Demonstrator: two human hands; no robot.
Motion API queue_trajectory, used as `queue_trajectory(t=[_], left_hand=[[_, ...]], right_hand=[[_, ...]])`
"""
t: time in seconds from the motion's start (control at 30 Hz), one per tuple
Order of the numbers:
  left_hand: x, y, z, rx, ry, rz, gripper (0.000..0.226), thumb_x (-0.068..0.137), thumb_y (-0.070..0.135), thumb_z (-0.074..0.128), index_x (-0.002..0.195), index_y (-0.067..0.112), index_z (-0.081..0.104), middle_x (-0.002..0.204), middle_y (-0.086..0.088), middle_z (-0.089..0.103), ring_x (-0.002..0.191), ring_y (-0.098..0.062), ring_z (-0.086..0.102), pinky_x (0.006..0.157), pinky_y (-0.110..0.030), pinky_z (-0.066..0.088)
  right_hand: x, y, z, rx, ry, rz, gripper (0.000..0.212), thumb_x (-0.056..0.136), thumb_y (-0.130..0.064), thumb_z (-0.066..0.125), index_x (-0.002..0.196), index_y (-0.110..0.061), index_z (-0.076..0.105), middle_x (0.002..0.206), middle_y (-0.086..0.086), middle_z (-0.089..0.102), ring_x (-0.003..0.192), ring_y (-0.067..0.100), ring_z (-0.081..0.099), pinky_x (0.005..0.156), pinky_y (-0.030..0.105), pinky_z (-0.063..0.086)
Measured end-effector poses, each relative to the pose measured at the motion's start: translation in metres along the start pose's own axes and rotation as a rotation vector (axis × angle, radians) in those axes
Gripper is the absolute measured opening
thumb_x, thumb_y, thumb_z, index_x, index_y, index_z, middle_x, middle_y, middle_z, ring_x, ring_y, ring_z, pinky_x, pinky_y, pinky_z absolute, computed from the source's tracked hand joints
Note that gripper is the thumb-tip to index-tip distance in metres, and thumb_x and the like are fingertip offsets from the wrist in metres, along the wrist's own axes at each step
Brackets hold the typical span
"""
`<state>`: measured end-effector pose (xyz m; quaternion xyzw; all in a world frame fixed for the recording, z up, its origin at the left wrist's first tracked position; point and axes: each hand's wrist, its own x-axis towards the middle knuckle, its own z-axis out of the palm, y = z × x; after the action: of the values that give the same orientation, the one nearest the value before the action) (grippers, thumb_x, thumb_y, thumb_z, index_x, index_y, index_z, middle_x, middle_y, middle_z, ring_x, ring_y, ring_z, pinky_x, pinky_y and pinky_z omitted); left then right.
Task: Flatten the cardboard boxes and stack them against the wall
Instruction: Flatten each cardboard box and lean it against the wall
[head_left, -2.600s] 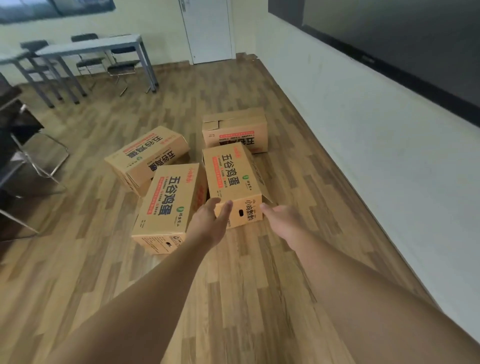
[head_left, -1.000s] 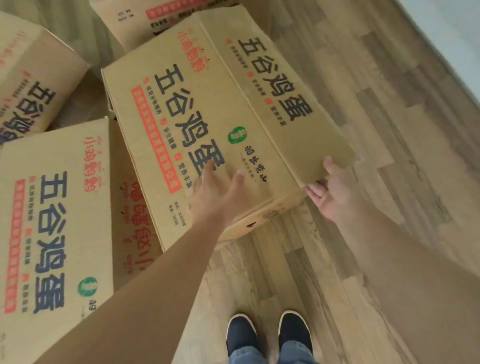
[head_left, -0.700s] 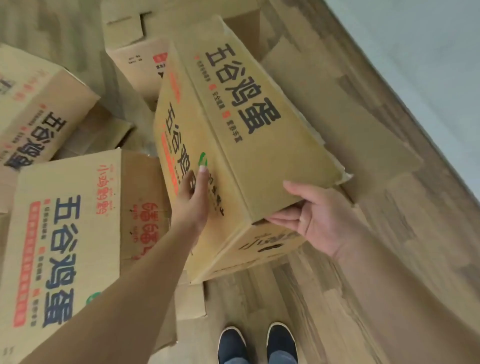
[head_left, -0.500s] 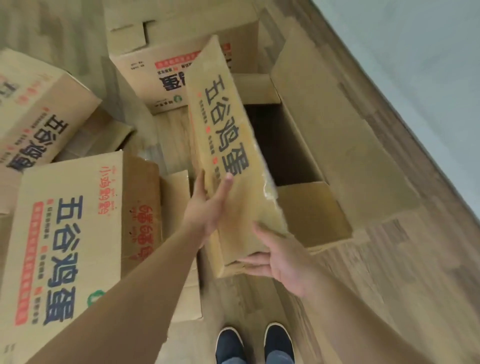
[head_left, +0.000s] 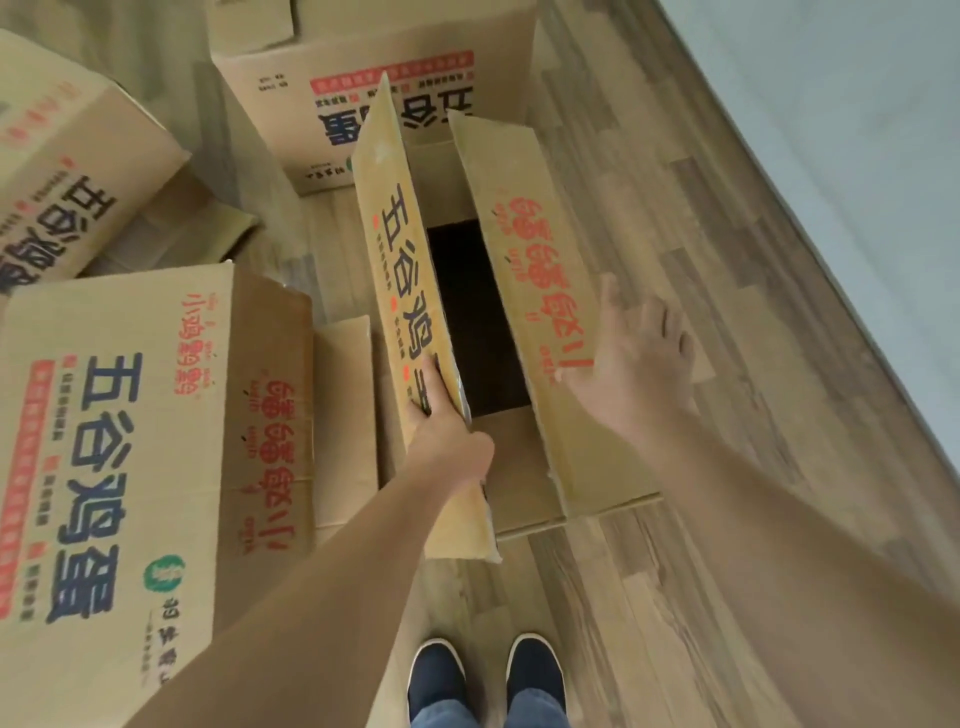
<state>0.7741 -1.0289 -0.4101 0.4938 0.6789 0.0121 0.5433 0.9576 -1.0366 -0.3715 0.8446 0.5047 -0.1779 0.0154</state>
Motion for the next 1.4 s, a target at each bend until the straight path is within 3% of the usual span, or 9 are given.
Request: queue_trajectory(t=[0.17, 0.33, 0.53, 0.63, 0.8, 0.9, 1.03, 1.17, 1.4], left_hand=[[-0.011, -0.001, -0.013, 0.015, -0.024, 0.002, 0.116, 0.092, -0.004, 0.047, 0.149, 0.055, -0.035, 0.175, -0.005, 0.003, 0.143, -0.039, 0.045, 0.071, -0.026, 0.059], [-0.029, -0.022, -0.016, 0.028, -0.097, -0.024, 0.115, 0.094, -0.004, 0.048, 0.152, 0.051, -0.033, 0.163, -0.017, 0.034, 0.066, -0.016, 0.060, 0.035, -0.016, 0.040], [-0.046, -0.053, -0.025, 0.151, -0.119, -0.057, 0.114, 0.092, 0.005, 0.060, 0.158, 0.046, -0.024, 0.171, -0.002, 0.012, 0.130, -0.028, 0.049, 0.077, -0.031, 0.060], [-0.042, -0.047, -0.034, 0.190, -0.054, 0.002, 0.088, 0.098, 0.041, 0.058, 0.164, 0.039, -0.002, 0.165, -0.008, 0.032, 0.139, -0.032, 0.050, 0.108, -0.050, 0.051], [0.032, -0.026, -0.036, 0.189, 0.200, 0.151, 0.056, 0.096, 0.066, 0.046, 0.149, 0.046, 0.044, 0.161, -0.005, 0.037, 0.140, -0.032, 0.048, 0.105, -0.056, 0.052], [0.070, -0.048, -0.037, 0.153, 0.233, 0.052, 0.101, 0.075, 0.068, 0.075, 0.156, 0.054, 0.016, 0.169, -0.003, 0.022, 0.145, -0.037, 0.043, 0.110, -0.061, 0.046], [0.103, -0.073, -0.045, -0.155, 0.183, -0.117, 0.151, 0.045, 0.051, 0.102, 0.163, 0.039, 0.009, 0.151, 0.002, 0.053, 0.135, -0.030, 0.056, 0.110, -0.058, 0.046], [0.126, -0.091, -0.055, -0.370, -0.020, -0.205, 0.096, 0.046, 0.042, 0.101, 0.131, 0.027, 0.061, 0.115, -0.006, 0.079, 0.105, -0.034, 0.076, 0.090, -0.064, 0.056], [0.083, -0.078, -0.053, -0.403, -0.051, -0.157, 0.071, 0.061, 0.030, 0.096, 0.125, 0.023, 0.066, 0.104, -0.007, 0.082, 0.093, -0.031, 0.080, 0.083, -0.059, 0.060]], right_hand=[[0.001, -0.006, 0.021, 0.381, -0.365, 0.172, 0.123, 0.073, -0.073, 0.080, 0.167, -0.024, 0.017, 0.168, 0.007, 0.035, 0.151, 0.036, 0.040, 0.118, 0.057, 0.038], [-0.018, -0.013, 0.034, 0.022, -0.311, 0.136, 0.096, 0.096, -0.030, 0.071, 0.168, -0.010, 0.010, 0.157, 0.021, 0.043, 0.136, 0.040, 0.054, 0.106, 0.047, 0.050], [-0.041, 0.009, -0.018, -0.127, -0.630, 0.123, 0.018, 0.104, -0.010, 0.053, 0.119, -0.004, 0.062, 0.084, 0.007, 0.059, 0.070, 0.022, 0.069, 0.050, 0.023, 0.055], [-0.041, 0.016, -0.009, 0.033, -0.510, 0.184, 0.038, 0.106, -0.027, 0.053, 0.134, -0.001, 0.060, 0.098, 0.011, 0.068, 0.080, 0.026, 0.076, 0.065, 0.033, 0.061], [-0.006, -0.002, 0.008, 0.402, -0.434, 0.172, 0.076, 0.094, -0.082, 0.040, 0.133, -0.022, 0.066, 0.127, 0.005, 0.070, 0.125, 0.032, 0.065, 0.093, 0.041, 0.052], [0.013, 0.003, 0.046, 0.394, -0.491, 0.077, 0.101, 0.079, -0.097, 0.040, 0.159, -0.035, 0.042, 0.162, 0.001, 0.046, 0.146, 0.031, 0.049, 0.114, 0.055, 0.039], [0.037, 0.020, 0.110, 0.689, -0.341, 0.333, 0.144, 0.054, -0.082, 0.084, 0.168, -0.030, 0.014, 0.166, -0.002, 0.041, 0.147, 0.029, 0.047, 0.115, 0.055, 0.042], [0.053, 0.026, 0.128, 0.866, -0.314, 0.399, 0.113, 0.060, -0.052, 0.099, 0.153, -0.022, 0.043, 0.130, -0.008, 0.060, 0.119, 0.017, 0.057, 0.094, 0.037, 0.044], [0.017, 0.043, 0.109, 0.902, -0.241, 0.379, 0.125, 0.043, -0.062, 0.101, 0.151, -0.030, 0.047, 0.137, -0.009, 0.066, 0.128, 0.021, 0.063, 0.109, 0.052, 0.051]])
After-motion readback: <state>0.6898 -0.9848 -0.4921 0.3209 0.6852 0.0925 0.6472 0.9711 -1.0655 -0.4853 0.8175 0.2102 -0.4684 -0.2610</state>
